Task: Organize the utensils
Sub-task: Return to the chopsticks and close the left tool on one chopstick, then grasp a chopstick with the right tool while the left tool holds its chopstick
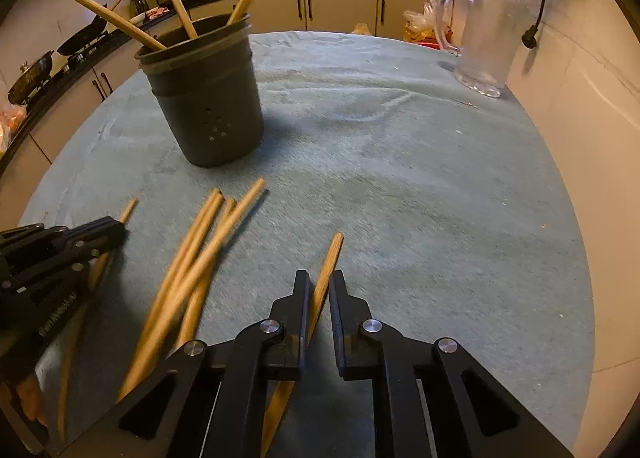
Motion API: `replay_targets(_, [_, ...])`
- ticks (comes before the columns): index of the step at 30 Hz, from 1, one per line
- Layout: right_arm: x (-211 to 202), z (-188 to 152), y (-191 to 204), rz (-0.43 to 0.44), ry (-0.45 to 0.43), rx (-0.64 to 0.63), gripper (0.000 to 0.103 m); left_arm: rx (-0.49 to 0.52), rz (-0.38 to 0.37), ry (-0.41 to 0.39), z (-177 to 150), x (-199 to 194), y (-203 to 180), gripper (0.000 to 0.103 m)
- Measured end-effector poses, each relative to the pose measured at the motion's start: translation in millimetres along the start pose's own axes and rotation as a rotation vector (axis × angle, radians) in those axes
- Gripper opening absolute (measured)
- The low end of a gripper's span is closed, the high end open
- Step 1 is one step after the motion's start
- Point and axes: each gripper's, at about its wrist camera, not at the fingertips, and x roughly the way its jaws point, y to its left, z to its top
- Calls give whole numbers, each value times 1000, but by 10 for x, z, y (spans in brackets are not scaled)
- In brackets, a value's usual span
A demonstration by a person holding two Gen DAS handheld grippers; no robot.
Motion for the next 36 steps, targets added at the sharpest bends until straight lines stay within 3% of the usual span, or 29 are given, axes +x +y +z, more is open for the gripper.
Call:
replay_targets(12, [-153, -235, -287, -71, 38, -20, 11, -36, -8, 42, -157, -114, 205, 6])
replay_targets(22, [-180, -286, -363, -68, 47, 13, 16, -60, -15, 54, -197, -139, 228, 6])
replay_targets(31, [-158, -233, -437, -35, 75, 57, 20, -139, -99, 141, -19, -56, 382, 6])
replay_targets(36, [-116, -156, -454, -17, 101, 80, 24, -136, -103, 156, 121, 21, 414, 6])
